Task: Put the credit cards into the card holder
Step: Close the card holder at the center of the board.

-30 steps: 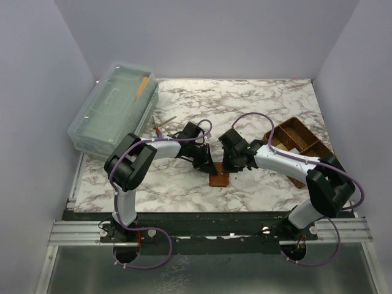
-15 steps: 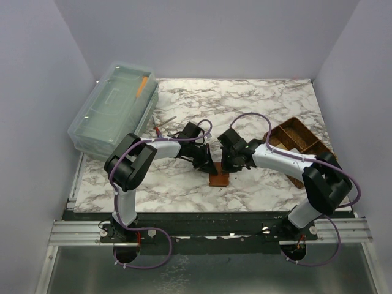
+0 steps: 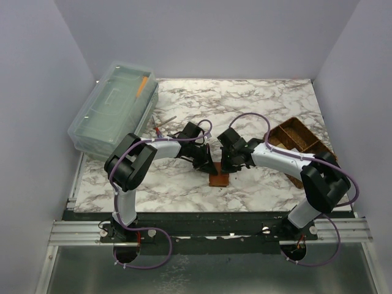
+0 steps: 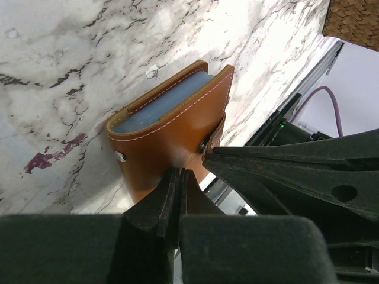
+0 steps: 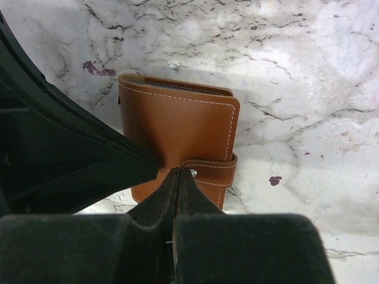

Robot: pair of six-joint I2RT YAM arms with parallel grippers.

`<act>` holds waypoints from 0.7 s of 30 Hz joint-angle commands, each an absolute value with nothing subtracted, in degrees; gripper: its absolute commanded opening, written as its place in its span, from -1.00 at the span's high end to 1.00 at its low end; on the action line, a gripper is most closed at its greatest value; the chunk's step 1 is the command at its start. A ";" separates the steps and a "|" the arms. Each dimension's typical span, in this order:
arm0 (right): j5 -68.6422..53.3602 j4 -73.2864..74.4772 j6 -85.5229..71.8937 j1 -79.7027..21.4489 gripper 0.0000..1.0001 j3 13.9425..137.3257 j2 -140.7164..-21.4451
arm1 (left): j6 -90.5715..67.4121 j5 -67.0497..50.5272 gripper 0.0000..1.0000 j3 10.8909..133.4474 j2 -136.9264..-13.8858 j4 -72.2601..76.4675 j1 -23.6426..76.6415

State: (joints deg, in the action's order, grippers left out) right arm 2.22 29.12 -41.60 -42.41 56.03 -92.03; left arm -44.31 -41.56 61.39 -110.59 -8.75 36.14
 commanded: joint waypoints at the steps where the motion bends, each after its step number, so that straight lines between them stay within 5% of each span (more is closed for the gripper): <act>1: 0.36 29.36 -41.14 -42.16 0.99 56.03 -95.10 | -42.98 -38.76 1.00 60.38 -111.53 -9.84 36.65; 21: -17.99 7.15 -41.58 -29.40 1.00 39.11 -95.97 | -42.98 -38.76 1.00 60.38 -111.62 -9.84 36.65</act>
